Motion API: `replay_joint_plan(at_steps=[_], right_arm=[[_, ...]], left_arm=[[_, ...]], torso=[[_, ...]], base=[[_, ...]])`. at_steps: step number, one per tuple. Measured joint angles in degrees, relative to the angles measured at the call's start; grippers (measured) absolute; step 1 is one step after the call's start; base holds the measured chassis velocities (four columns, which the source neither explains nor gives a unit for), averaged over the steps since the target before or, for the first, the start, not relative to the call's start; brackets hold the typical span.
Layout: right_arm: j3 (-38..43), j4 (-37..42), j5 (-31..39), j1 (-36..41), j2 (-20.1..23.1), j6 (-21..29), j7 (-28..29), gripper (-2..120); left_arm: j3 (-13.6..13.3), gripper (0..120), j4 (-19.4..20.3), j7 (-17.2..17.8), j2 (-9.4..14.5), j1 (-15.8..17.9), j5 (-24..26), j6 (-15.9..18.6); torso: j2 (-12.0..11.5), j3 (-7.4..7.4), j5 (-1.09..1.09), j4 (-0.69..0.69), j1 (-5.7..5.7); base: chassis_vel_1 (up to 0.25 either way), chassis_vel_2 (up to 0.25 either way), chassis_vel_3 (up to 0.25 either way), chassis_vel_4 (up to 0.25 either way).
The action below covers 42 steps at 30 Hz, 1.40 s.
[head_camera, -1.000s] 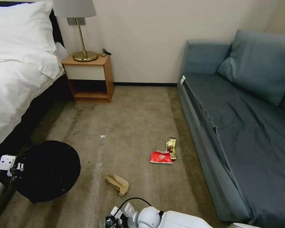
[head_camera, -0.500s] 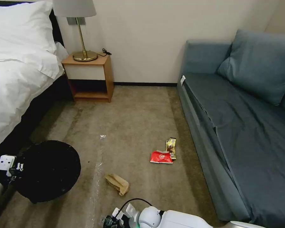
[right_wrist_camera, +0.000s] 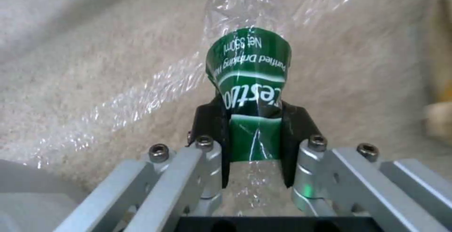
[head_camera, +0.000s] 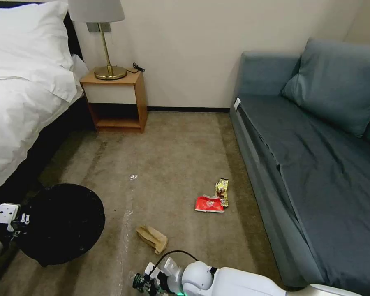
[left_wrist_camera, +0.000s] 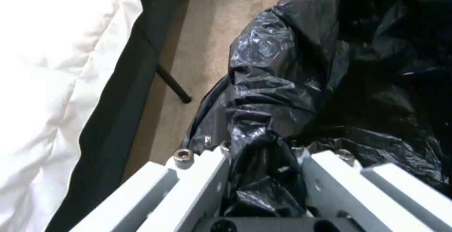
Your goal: Pick up the trash bin, then pick up the garbage on the floor and place it into the trash bin.
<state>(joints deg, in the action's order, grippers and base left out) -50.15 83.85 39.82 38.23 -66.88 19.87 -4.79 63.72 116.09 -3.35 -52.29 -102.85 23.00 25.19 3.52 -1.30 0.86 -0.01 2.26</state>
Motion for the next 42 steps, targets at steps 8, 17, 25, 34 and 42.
replay_joint_plan(at_steps=[8,17,25,34,42], right_arm=[[3.75,12.97,4.59,-4.57,3.33,3.39,2.85,18],[7.0,21.6,11.12,-11.8,3.61,5.66,4.22,18],[9.01,22.25,16.76,-19.37,-5.02,6.79,5.98,18],[5.78,16.0,15.93,-19.77,-10.53,5.62,5.94,18],[3.19,5.32,14.09,-20.33,-14.44,1.73,4.96,18]], left_arm=[[-0.49,1,0.75,0.03,-0.76,-0.2,-0.33,0.07],[-1.87,1,2.06,0.08,-1.93,-0.3,-1.38,0.14],[-2.26,1,2.92,0.0,-2.25,-0.59,-1.27,0.22],[-2.27,1,3.53,-0.13,-2.44,-1.03,-0.45,0.19],[-1.7,1,3.5,-0.58,-2.94,-1.83,-0.48,-0.72]], torso=[[0.0,0.0,0.01,0.01,0.0],[0.0,0.0,0.02,-0.01,0.0],[0.0,0.0,0.02,0.01,0.0],[0.0,0.0,0.02,-0.01,0.0],[0.0,0.0,0.01,-0.01,0.0]], base=[[0.0,0.0,0.0,0.0],[0.0,0.0,0.0,0.0],[0.0,0.0,0.0,0.0],[0.0,0.0,0.0,0.0],[0.0,0.0,0.0,0.0]])
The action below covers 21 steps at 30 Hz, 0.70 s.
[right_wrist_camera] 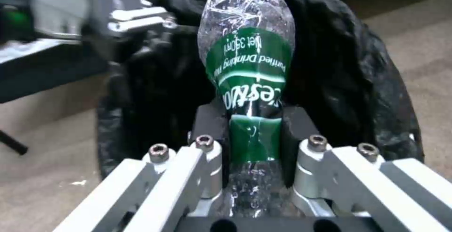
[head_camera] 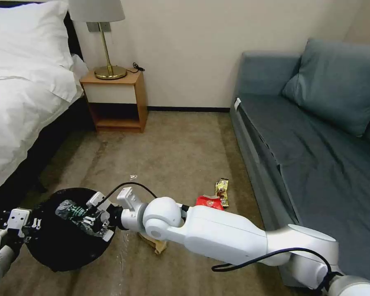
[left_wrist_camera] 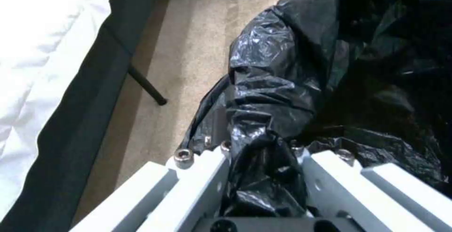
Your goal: Pick up the trash bin, then pick up the garbage on the floor and place it into the trash bin.
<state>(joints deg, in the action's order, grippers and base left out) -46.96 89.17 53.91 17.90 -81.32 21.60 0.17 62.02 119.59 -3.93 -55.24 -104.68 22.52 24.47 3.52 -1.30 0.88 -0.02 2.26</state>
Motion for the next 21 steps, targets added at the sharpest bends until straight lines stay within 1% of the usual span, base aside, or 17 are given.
replay_joint_plan(at_steps=[2,3,4,7,8,9,10,11,12,13,15,16,17,18,19,20,21], right_arm=[[-0.09,-1.54,0.68,-0.2,-0.54,-0.7,-0.88,18],[-0.1,-3.17,1.01,-0.22,-1.24,-1.73,-1.6,21],[-0.1,-3.17,1.01,-0.22,-1.24,-1.73,-1.6,21],[0.28,-5.93,0.8,0.16,-3.12,-3.53,-2.27,36],[0.28,-5.93,0.8,0.16,-3.12,-3.53,-2.27,36],[0.38,-6.16,0.65,0.21,-3.64,-3.66,-2.2,42],[0.38,-6.16,0.65,0.21,-3.64,-3.66,-2.2,42],[0.36,-6.1,0.61,0.17,-3.85,-3.67,-1.99,49],[0.31,-5.89,0.6,0.14,-3.85,-3.67,-1.83,54],[0.31,-5.89,0.6,0.14,-3.85,-3.67,-1.83,54],[0.2,-4.99,0.63,0.14,-3.6,-3.51,-1.43,62],[0.2,-4.99,0.63,0.14,-3.6,-3.51,-1.43,62],[0.09,-4.17,0.65,0.22,-3.04,-3.23,-1.14,71],[0.04,-3.56,0.67,0.28,-2.57,-2.95,-0.94,76],[0.04,-3.56,0.67,0.28,-2.57,-2.95,-0.94,76],[0.02,-2.92,0.71,0.36,-2.06,-2.65,-0.76,83],[0.02,-2.38,0.74,0.43,-1.65,-2.37,-0.6,86]], left_arm=[[0.0,1,0.02,-0.03,-0.07,-0.02,-0.02,-0.01],[0.0,1,0.13,-0.04,-0.13,-0.04,-0.02,-0.01],[0.0,1,0.13,-0.04,-0.13,-0.04,-0.02,-0.01],[0.0,1,0.45,-0.04,-0.34,-0.05,0.0,-0.01],[0.0,1,0.45,-0.04,-0.34,-0.05,0.0,-0.01],[0.09,1,0.51,-0.04,-0.44,-0.22,-0.01,-0.01],[0.09,1,0.51,-0.04,-0.44,-0.22,-0.01,-0.01],[0.25,1,0.51,-0.04,-0.56,-0.39,-0.09,-0.04],[0.3,1,0.51,-0.04,-0.64,-0.45,-0.17,-0.13],[0.3,1,0.51,-0.04,-0.64,-0.45,-0.17,-0.13],[0.38,1,0.47,-0.12,-0.73,-0.57,-0.36,-0.34],[0.38,1,0.47,-0.12,-0.73,-0.57,-0.36,-0.34],[0.4,1,0.37,-0.17,-0.73,-0.59,-0.47,-0.43],[0.41,1,0.23,-0.19,-0.72,-0.52,-0.48,-0.44],[0.41,1,0.23,-0.19,-0.72,-0.52,-0.48,-0.44],[0.46,1,-0.01,-0.2,-0.66,-0.36,-0.5,-0.48],[0.48,1,-0.23,-0.2,-0.61,-0.24,-0.51,-0.55]], torso=[[0.0,0.0,0.0,0.0,0.0],[0.0,0.0,0.0,0.0,0.0],[0.0,0.0,0.0,0.0,0.0],[0.0,0.0,0.0,0.0,0.0],[0.0,0.0,0.0,0.0,0.0],[0.0,0.0,0.0,0.0,0.0],[0.0,0.0,0.0,0.0,0.0],[0.0,0.0,0.0,0.0,0.0],[0.0,0.0,0.0,0.0,0.0],[0.0,0.0,0.0,0.0,0.0],[0.0,0.0,0.0,0.0,0.0],[0.0,0.0,0.0,0.0,0.0],[0.0,0.0,0.0,0.0,0.0],[0.0,0.0,0.0,0.0,0.0],[0.0,0.0,0.0,0.0,0.0],[0.0,0.0,0.0,0.0,0.0],[0.0,0.0,0.0,0.0,0.0]], base=[[0.0,0.0,0.0,0.0],[0.0,0.0,0.0,0.0],[0.0,0.0,0.0,0.0],[0.0,0.0,0.0,0.0],[0.0,0.0,0.0,0.0],[0.0,0.0,0.0,0.0],[0.0,0.0,0.0,0.0],[0.0,0.0,0.0,0.0],[0.0,0.0,0.0,0.0],[0.0,0.0,0.0,0.0],[0.0,0.0,0.0,0.0],[0.0,0.0,0.0,0.0],[0.0,0.0,0.0,0.0],[0.0,0.0,0.0,0.0],[0.0,0.0,0.0,0.0],[0.0,0.0,0.0,0.0],[0.0,0.0,0.0,0.0]])
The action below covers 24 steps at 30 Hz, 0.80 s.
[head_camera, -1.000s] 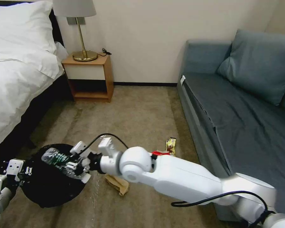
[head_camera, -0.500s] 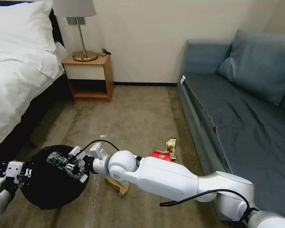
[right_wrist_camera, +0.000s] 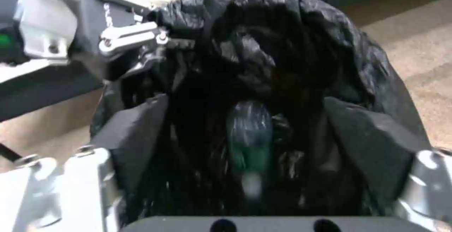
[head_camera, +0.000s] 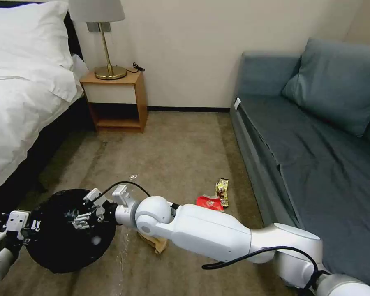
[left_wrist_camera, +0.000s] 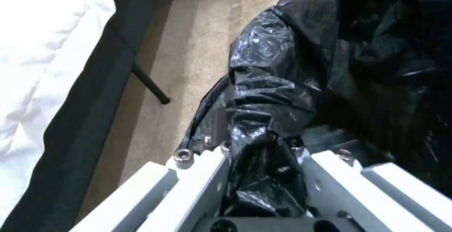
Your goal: Pick up the trash bin, then pick up the garbage on the floor and place it into the trash bin.
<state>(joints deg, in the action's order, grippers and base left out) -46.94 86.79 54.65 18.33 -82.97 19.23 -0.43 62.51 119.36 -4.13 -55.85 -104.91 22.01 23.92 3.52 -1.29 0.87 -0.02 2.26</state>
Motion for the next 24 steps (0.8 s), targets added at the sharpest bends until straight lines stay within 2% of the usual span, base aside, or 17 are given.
replay_joint_plan(at_steps=[1,2,5,12,16,22,24], right_arm=[[0.0,0.0,0.0,0.0,0.0,0.0,0.0,86],[0.04,0.56,0.02,0.05,0.42,0.28,0.09,93],[0.35,1.72,0.02,0.09,1.68,1.09,0.13,99],[0.82,2.73,-1.1,0.91,5.76,2.02,0.11,100],[0.98,2.27,-1.53,1.6,6.52,2.03,0.04,100],[2.57,-2.94,-4.84,4.3,7.53,1.81,-1.65,100],[3.64,-7.08,-7.77,5.92,7.56,0.93,-2.86,100]], left_arm=[[0.0,1,0.0,0.0,0.0,0.0,0.0,0.0],[0.02,1,-0.25,-0.04,0.04,0.11,-0.04,-0.1],[0.2,1,-0.89,-0.15,0.14,0.21,-0.33,-0.44],[1.31,1,-2.1,-0.51,0.74,0.27,-0.53,-1.11],[1.63,1,-2.25,-0.59,0.85,0.2,-0.53,-1.25],[2.51,1,-2.71,-0.91,1.2,-0.37,-0.46,-1.72],[3.13,1,-2.93,-1.09,1.31,-0.8,-0.41,-2.0]], torso=[[0.0,0.0,0.0,0.0,0.0],[0.0,0.0,0.0,0.0,0.0],[0.0,0.0,0.0,0.01,0.0],[0.0,0.0,0.0,0.0,0.0],[0.0,0.0,0.0,0.0,0.0],[0.0,0.0,-0.01,0.01,0.0],[0.0,0.0,0.0,0.0,0.0]], base=[[0.0,0.0,0.0,0.0],[0.0,0.0,0.0,0.0],[0.0,0.0,0.0,0.0],[0.0,0.0,0.0,0.0],[0.0,0.0,0.0,0.0],[0.0,0.0,0.0,0.0],[0.0,0.0,0.0,0.0]])
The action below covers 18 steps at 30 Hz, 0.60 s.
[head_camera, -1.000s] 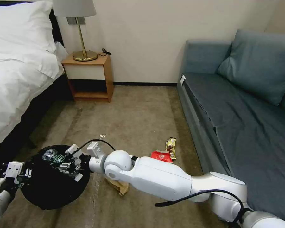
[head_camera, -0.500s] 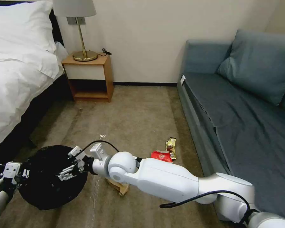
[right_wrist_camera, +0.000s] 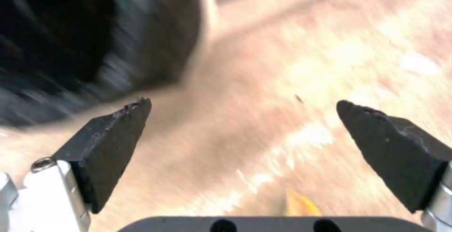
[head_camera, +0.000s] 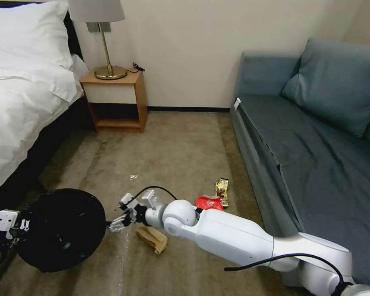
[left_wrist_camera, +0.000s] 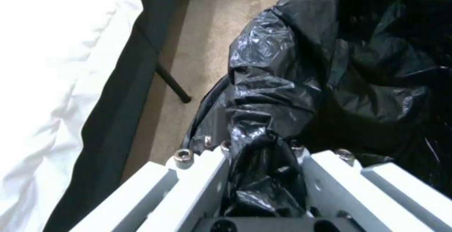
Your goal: Pick up the trash bin, then pick up the garbage on the floor and place it into the trash bin.
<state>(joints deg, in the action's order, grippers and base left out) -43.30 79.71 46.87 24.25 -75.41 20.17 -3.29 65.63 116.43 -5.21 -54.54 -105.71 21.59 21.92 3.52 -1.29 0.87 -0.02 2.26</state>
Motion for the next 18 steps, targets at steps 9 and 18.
replay_joint_plan(at_steps=[9,18], right_arm=[[2.08,-8.13,-7.02,4.61,1.23,-0.7,-2.73,100],[4.3,-16.85,-14.29,7.72,0.63,-1.39,-5.07,100]], left_arm=[[1.62,1,-1.07,-0.47,0.72,-0.21,1.2,-0.57],[1.05,1,-0.92,-0.45,1.19,-0.04,1.51,-0.52]], torso=[[0.0,0.0,0.0,0.0,0.0],[0.0,0.0,0.0,0.0,0.0]], base=[[0.0,0.0,0.0,0.0],[0.0,0.0,0.0,0.0]])
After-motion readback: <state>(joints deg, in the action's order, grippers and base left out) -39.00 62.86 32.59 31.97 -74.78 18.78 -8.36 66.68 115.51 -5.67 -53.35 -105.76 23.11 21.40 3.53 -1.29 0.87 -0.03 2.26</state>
